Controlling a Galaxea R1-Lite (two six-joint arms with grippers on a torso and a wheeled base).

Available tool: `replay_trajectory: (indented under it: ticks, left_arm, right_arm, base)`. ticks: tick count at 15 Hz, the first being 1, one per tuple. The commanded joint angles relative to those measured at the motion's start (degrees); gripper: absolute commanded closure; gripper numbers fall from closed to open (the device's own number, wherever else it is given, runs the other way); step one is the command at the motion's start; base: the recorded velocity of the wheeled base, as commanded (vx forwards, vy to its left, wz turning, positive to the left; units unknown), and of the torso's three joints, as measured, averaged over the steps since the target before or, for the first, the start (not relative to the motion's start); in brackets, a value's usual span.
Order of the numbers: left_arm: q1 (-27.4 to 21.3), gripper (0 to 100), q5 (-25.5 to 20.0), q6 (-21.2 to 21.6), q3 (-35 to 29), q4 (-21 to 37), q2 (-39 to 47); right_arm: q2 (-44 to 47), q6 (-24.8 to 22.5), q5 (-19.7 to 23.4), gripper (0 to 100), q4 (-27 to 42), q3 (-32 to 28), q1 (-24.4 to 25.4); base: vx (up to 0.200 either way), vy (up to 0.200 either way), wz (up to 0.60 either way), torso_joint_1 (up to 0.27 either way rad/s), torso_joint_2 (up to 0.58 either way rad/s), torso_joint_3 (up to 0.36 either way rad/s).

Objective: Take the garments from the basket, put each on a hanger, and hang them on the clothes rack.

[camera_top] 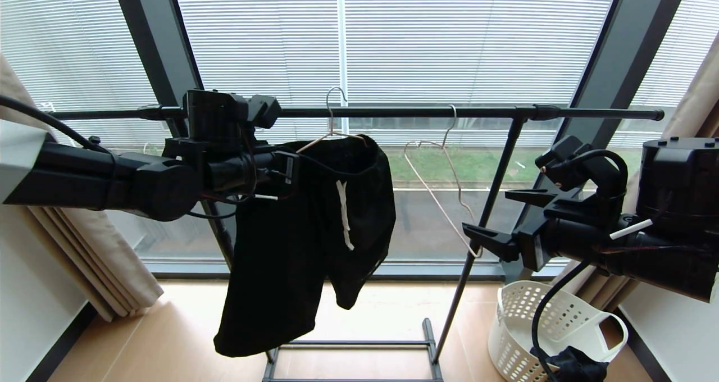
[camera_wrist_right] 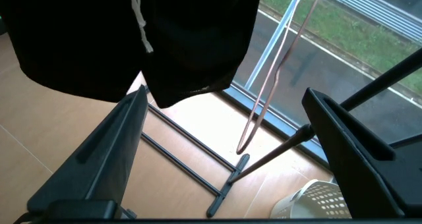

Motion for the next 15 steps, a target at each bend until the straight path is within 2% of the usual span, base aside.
replay_trajectory:
  ticks: [1, 14, 15]
  left_arm:
    - [0.2, 100, 0.0, -0.5, -1.7, -0.1, 2.7]
    - [0.3, 100, -0.1, -1.7, -3.5, -1.5, 6.4]
    - [0.3, 0, -0.1, -1.7, -3.5, -1.5, 6.4]
  right_arm:
    - [0.4, 0.0, 0.0, 0, 0.0, 0.1, 0.1]
    - [0.5, 0.0, 0.0, 0, 0.1, 0.5, 0.1]
    - [0.6, 0.0, 0.0, 0, 0.1, 0.4, 0.1]
  base:
    - [0.000, 0.000, 0.00, 0.000, 0.00, 0.000]
    - [0.000, 0.000, 0.00, 0.000, 0.00, 0.000]
    - [0.000, 0.000, 0.00, 0.000, 0.00, 0.000]
